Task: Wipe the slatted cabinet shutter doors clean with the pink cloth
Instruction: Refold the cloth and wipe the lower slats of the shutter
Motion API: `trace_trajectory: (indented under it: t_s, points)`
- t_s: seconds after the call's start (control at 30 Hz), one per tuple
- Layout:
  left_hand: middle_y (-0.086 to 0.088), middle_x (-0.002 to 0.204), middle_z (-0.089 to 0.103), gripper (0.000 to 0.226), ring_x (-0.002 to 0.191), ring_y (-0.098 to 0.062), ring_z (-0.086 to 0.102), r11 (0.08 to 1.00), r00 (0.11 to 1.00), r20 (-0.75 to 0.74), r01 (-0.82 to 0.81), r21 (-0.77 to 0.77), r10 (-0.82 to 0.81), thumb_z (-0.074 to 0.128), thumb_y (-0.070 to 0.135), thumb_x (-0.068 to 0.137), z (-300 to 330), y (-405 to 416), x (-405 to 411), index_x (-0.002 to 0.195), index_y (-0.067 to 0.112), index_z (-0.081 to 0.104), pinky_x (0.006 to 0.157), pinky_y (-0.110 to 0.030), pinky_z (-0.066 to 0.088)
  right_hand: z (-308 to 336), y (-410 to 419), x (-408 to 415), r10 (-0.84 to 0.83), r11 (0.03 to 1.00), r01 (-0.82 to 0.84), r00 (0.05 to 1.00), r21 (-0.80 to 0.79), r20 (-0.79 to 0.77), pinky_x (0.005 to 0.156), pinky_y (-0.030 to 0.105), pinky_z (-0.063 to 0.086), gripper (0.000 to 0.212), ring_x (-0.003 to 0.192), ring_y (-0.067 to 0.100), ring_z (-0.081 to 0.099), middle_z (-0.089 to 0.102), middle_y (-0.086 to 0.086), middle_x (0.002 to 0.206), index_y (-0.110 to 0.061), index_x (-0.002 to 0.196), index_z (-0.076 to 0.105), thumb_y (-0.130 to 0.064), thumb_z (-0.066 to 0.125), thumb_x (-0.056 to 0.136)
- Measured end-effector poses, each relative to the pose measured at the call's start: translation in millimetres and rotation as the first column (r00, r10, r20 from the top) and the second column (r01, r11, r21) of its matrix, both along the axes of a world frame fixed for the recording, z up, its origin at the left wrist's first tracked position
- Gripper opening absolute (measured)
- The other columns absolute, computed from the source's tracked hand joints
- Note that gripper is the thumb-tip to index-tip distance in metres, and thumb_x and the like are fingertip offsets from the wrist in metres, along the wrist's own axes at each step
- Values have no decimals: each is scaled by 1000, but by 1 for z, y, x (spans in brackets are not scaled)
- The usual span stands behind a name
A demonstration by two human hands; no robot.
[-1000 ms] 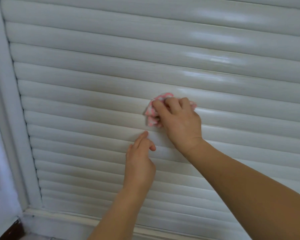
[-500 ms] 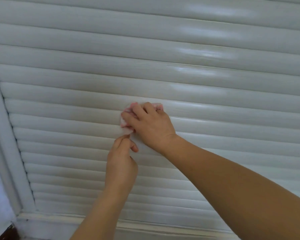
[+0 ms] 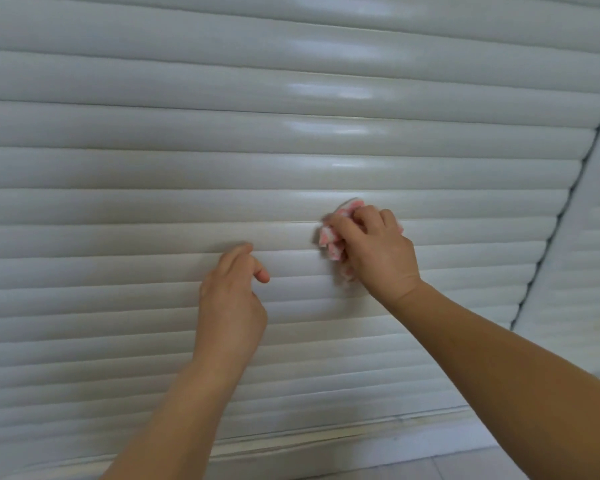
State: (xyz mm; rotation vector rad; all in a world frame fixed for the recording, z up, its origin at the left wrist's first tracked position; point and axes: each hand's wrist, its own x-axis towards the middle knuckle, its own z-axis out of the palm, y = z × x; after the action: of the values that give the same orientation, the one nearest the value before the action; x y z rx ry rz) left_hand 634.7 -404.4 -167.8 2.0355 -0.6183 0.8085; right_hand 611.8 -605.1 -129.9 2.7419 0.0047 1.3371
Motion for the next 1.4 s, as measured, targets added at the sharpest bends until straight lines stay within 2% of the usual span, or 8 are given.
trace_trajectory:
  t_s: [0.27, 0.4, 0.57, 0.83, 0.93, 1.17, 1.3, 1.4]
  points:
    - [-13, 130, 52, 50, 116, -34, 49, 990, 994, 5, 105, 97, -106, 37, -27, 54, 7, -75, -14, 76, 16, 51, 95, -45, 40, -12, -92, -29, -100, 936, 77, 994, 342, 51, 68, 33, 39, 32, 105, 28, 41, 49, 5, 120, -26, 117, 60, -20, 57, 86]
    - [-15, 128, 54, 45, 116, -34, 51, 986, 993, 29, 111, 121, -115, 37, -25, 54, 15, -106, -19, 77, 10, 55, 94, -46, 41, -15, -145, -47, -136, 779, -22, 970, 626, 202, 72, 25, 44, 22, 97, 5, 45, 48, -21, 105, -33, 102, 61, -27, 42, 95]
    - [-14, 121, 56, 39, 114, -34, 50, 991, 993, 69, 86, 99, -93, 28, -9, 56, 22, -134, -23, 77, 9, 57, 93, -45, 41, -22, -182, -48, -381, 568, -8, 884, 823, 272, 91, 35, 44, 31, 100, 30, 53, 44, 15, 120, -14, 118, 58, -5, 41, 94]
    - [-11, 115, 59, 39, 105, -31, 51, 992, 987, 127, 89, 91, -100, 27, -5, 55, 18, -151, -21, 76, 10, 57, 85, -39, 41, -59, -94, -27, -144, 580, -197, 930, 790, 337, 83, 27, 41, 28, 94, 24, 55, 45, 4, 105, -17, 107, 64, -5, 47, 87]
    - [-8, 107, 62, 36, 103, -22, 51, 992, 975, 187, 108, 61, -117, 24, 7, 59, 23, -144, -23, 74, 13, 57, 83, -32, 34, -46, -59, -35, 108, 388, -375, 926, 842, 362, 83, 17, 44, 29, 93, -2, 53, 52, -1, 105, -34, 98, 59, -7, 48, 95]
    - [-3, 91, 58, 37, 90, -19, 54, 988, 963, 252, 122, -100, -93, 32, 3, 65, 109, -106, -11, 88, 11, 60, 80, -28, 42, 61, -13, -38, 254, -50, -619, 751, 784, 609, 82, 27, 53, 19, 94, 15, 64, 67, -2, 99, -24, 105, 58, -12, 52, 92]
    - [7, 90, 64, 28, 85, -3, 58, 956, 975, -112, 160, -245, -192, 40, 10, 77, 191, -87, -20, 92, 20, 62, 78, -9, 42, 144, 11, -45, 294, -450, -484, 713, 750, 637, 53, 26, 52, 12, 58, 17, 60, 62, 4, 65, -8, 88, 58, -18, 53, 91]
    - [8, 84, 70, 17, 79, -8, 62, 866, 775, -521, 67, -495, -358, 52, 22, 90, 267, -73, -29, 83, 22, 68, 76, -26, 47, 220, 25, -55, 338, -682, -201, 766, 704, 547, 37, 23, 45, 44, 42, 21, 56, 59, 11, 53, -6, 66, 67, -30, 42, 93]
